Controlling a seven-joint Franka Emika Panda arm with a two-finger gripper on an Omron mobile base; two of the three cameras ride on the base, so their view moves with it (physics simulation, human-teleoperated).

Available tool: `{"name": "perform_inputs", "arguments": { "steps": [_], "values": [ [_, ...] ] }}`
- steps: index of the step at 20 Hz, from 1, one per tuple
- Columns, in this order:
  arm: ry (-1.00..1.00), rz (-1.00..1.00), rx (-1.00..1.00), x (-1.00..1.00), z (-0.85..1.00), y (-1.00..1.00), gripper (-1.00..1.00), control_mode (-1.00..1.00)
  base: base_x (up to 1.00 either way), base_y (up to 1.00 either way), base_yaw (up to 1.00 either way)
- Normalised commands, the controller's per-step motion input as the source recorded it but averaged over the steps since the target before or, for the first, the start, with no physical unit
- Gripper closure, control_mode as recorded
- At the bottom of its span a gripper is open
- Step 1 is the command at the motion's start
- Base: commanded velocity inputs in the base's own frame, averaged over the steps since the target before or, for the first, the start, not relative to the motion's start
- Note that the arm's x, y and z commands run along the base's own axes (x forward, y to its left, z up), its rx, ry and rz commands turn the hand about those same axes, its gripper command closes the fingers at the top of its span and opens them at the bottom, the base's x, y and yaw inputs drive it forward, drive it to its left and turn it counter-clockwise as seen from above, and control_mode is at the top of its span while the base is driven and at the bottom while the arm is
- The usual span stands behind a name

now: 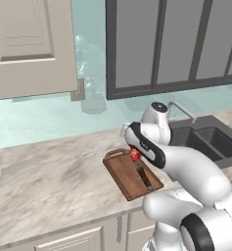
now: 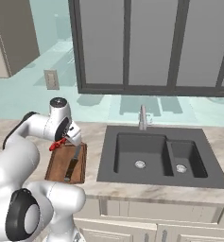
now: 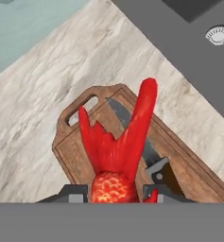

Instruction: Pick up the knife from the drawer and place it on the cutting board. Then place the meat from the plate to the cutting board.

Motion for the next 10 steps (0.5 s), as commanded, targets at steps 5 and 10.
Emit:
{"name": "perform_inputs", "arguments": {
  "steps": [5,10],
  "values": [
    [0.04,0.01,0.00,0.19,-0.12,0.00,1.00,-1.00,0.00,0.00,0.00],
    [0.20,0.14,-0.03,0.00,-0.13,0.09,1.00,-1.00,0.00,0.00,0.00]
  ]
}}
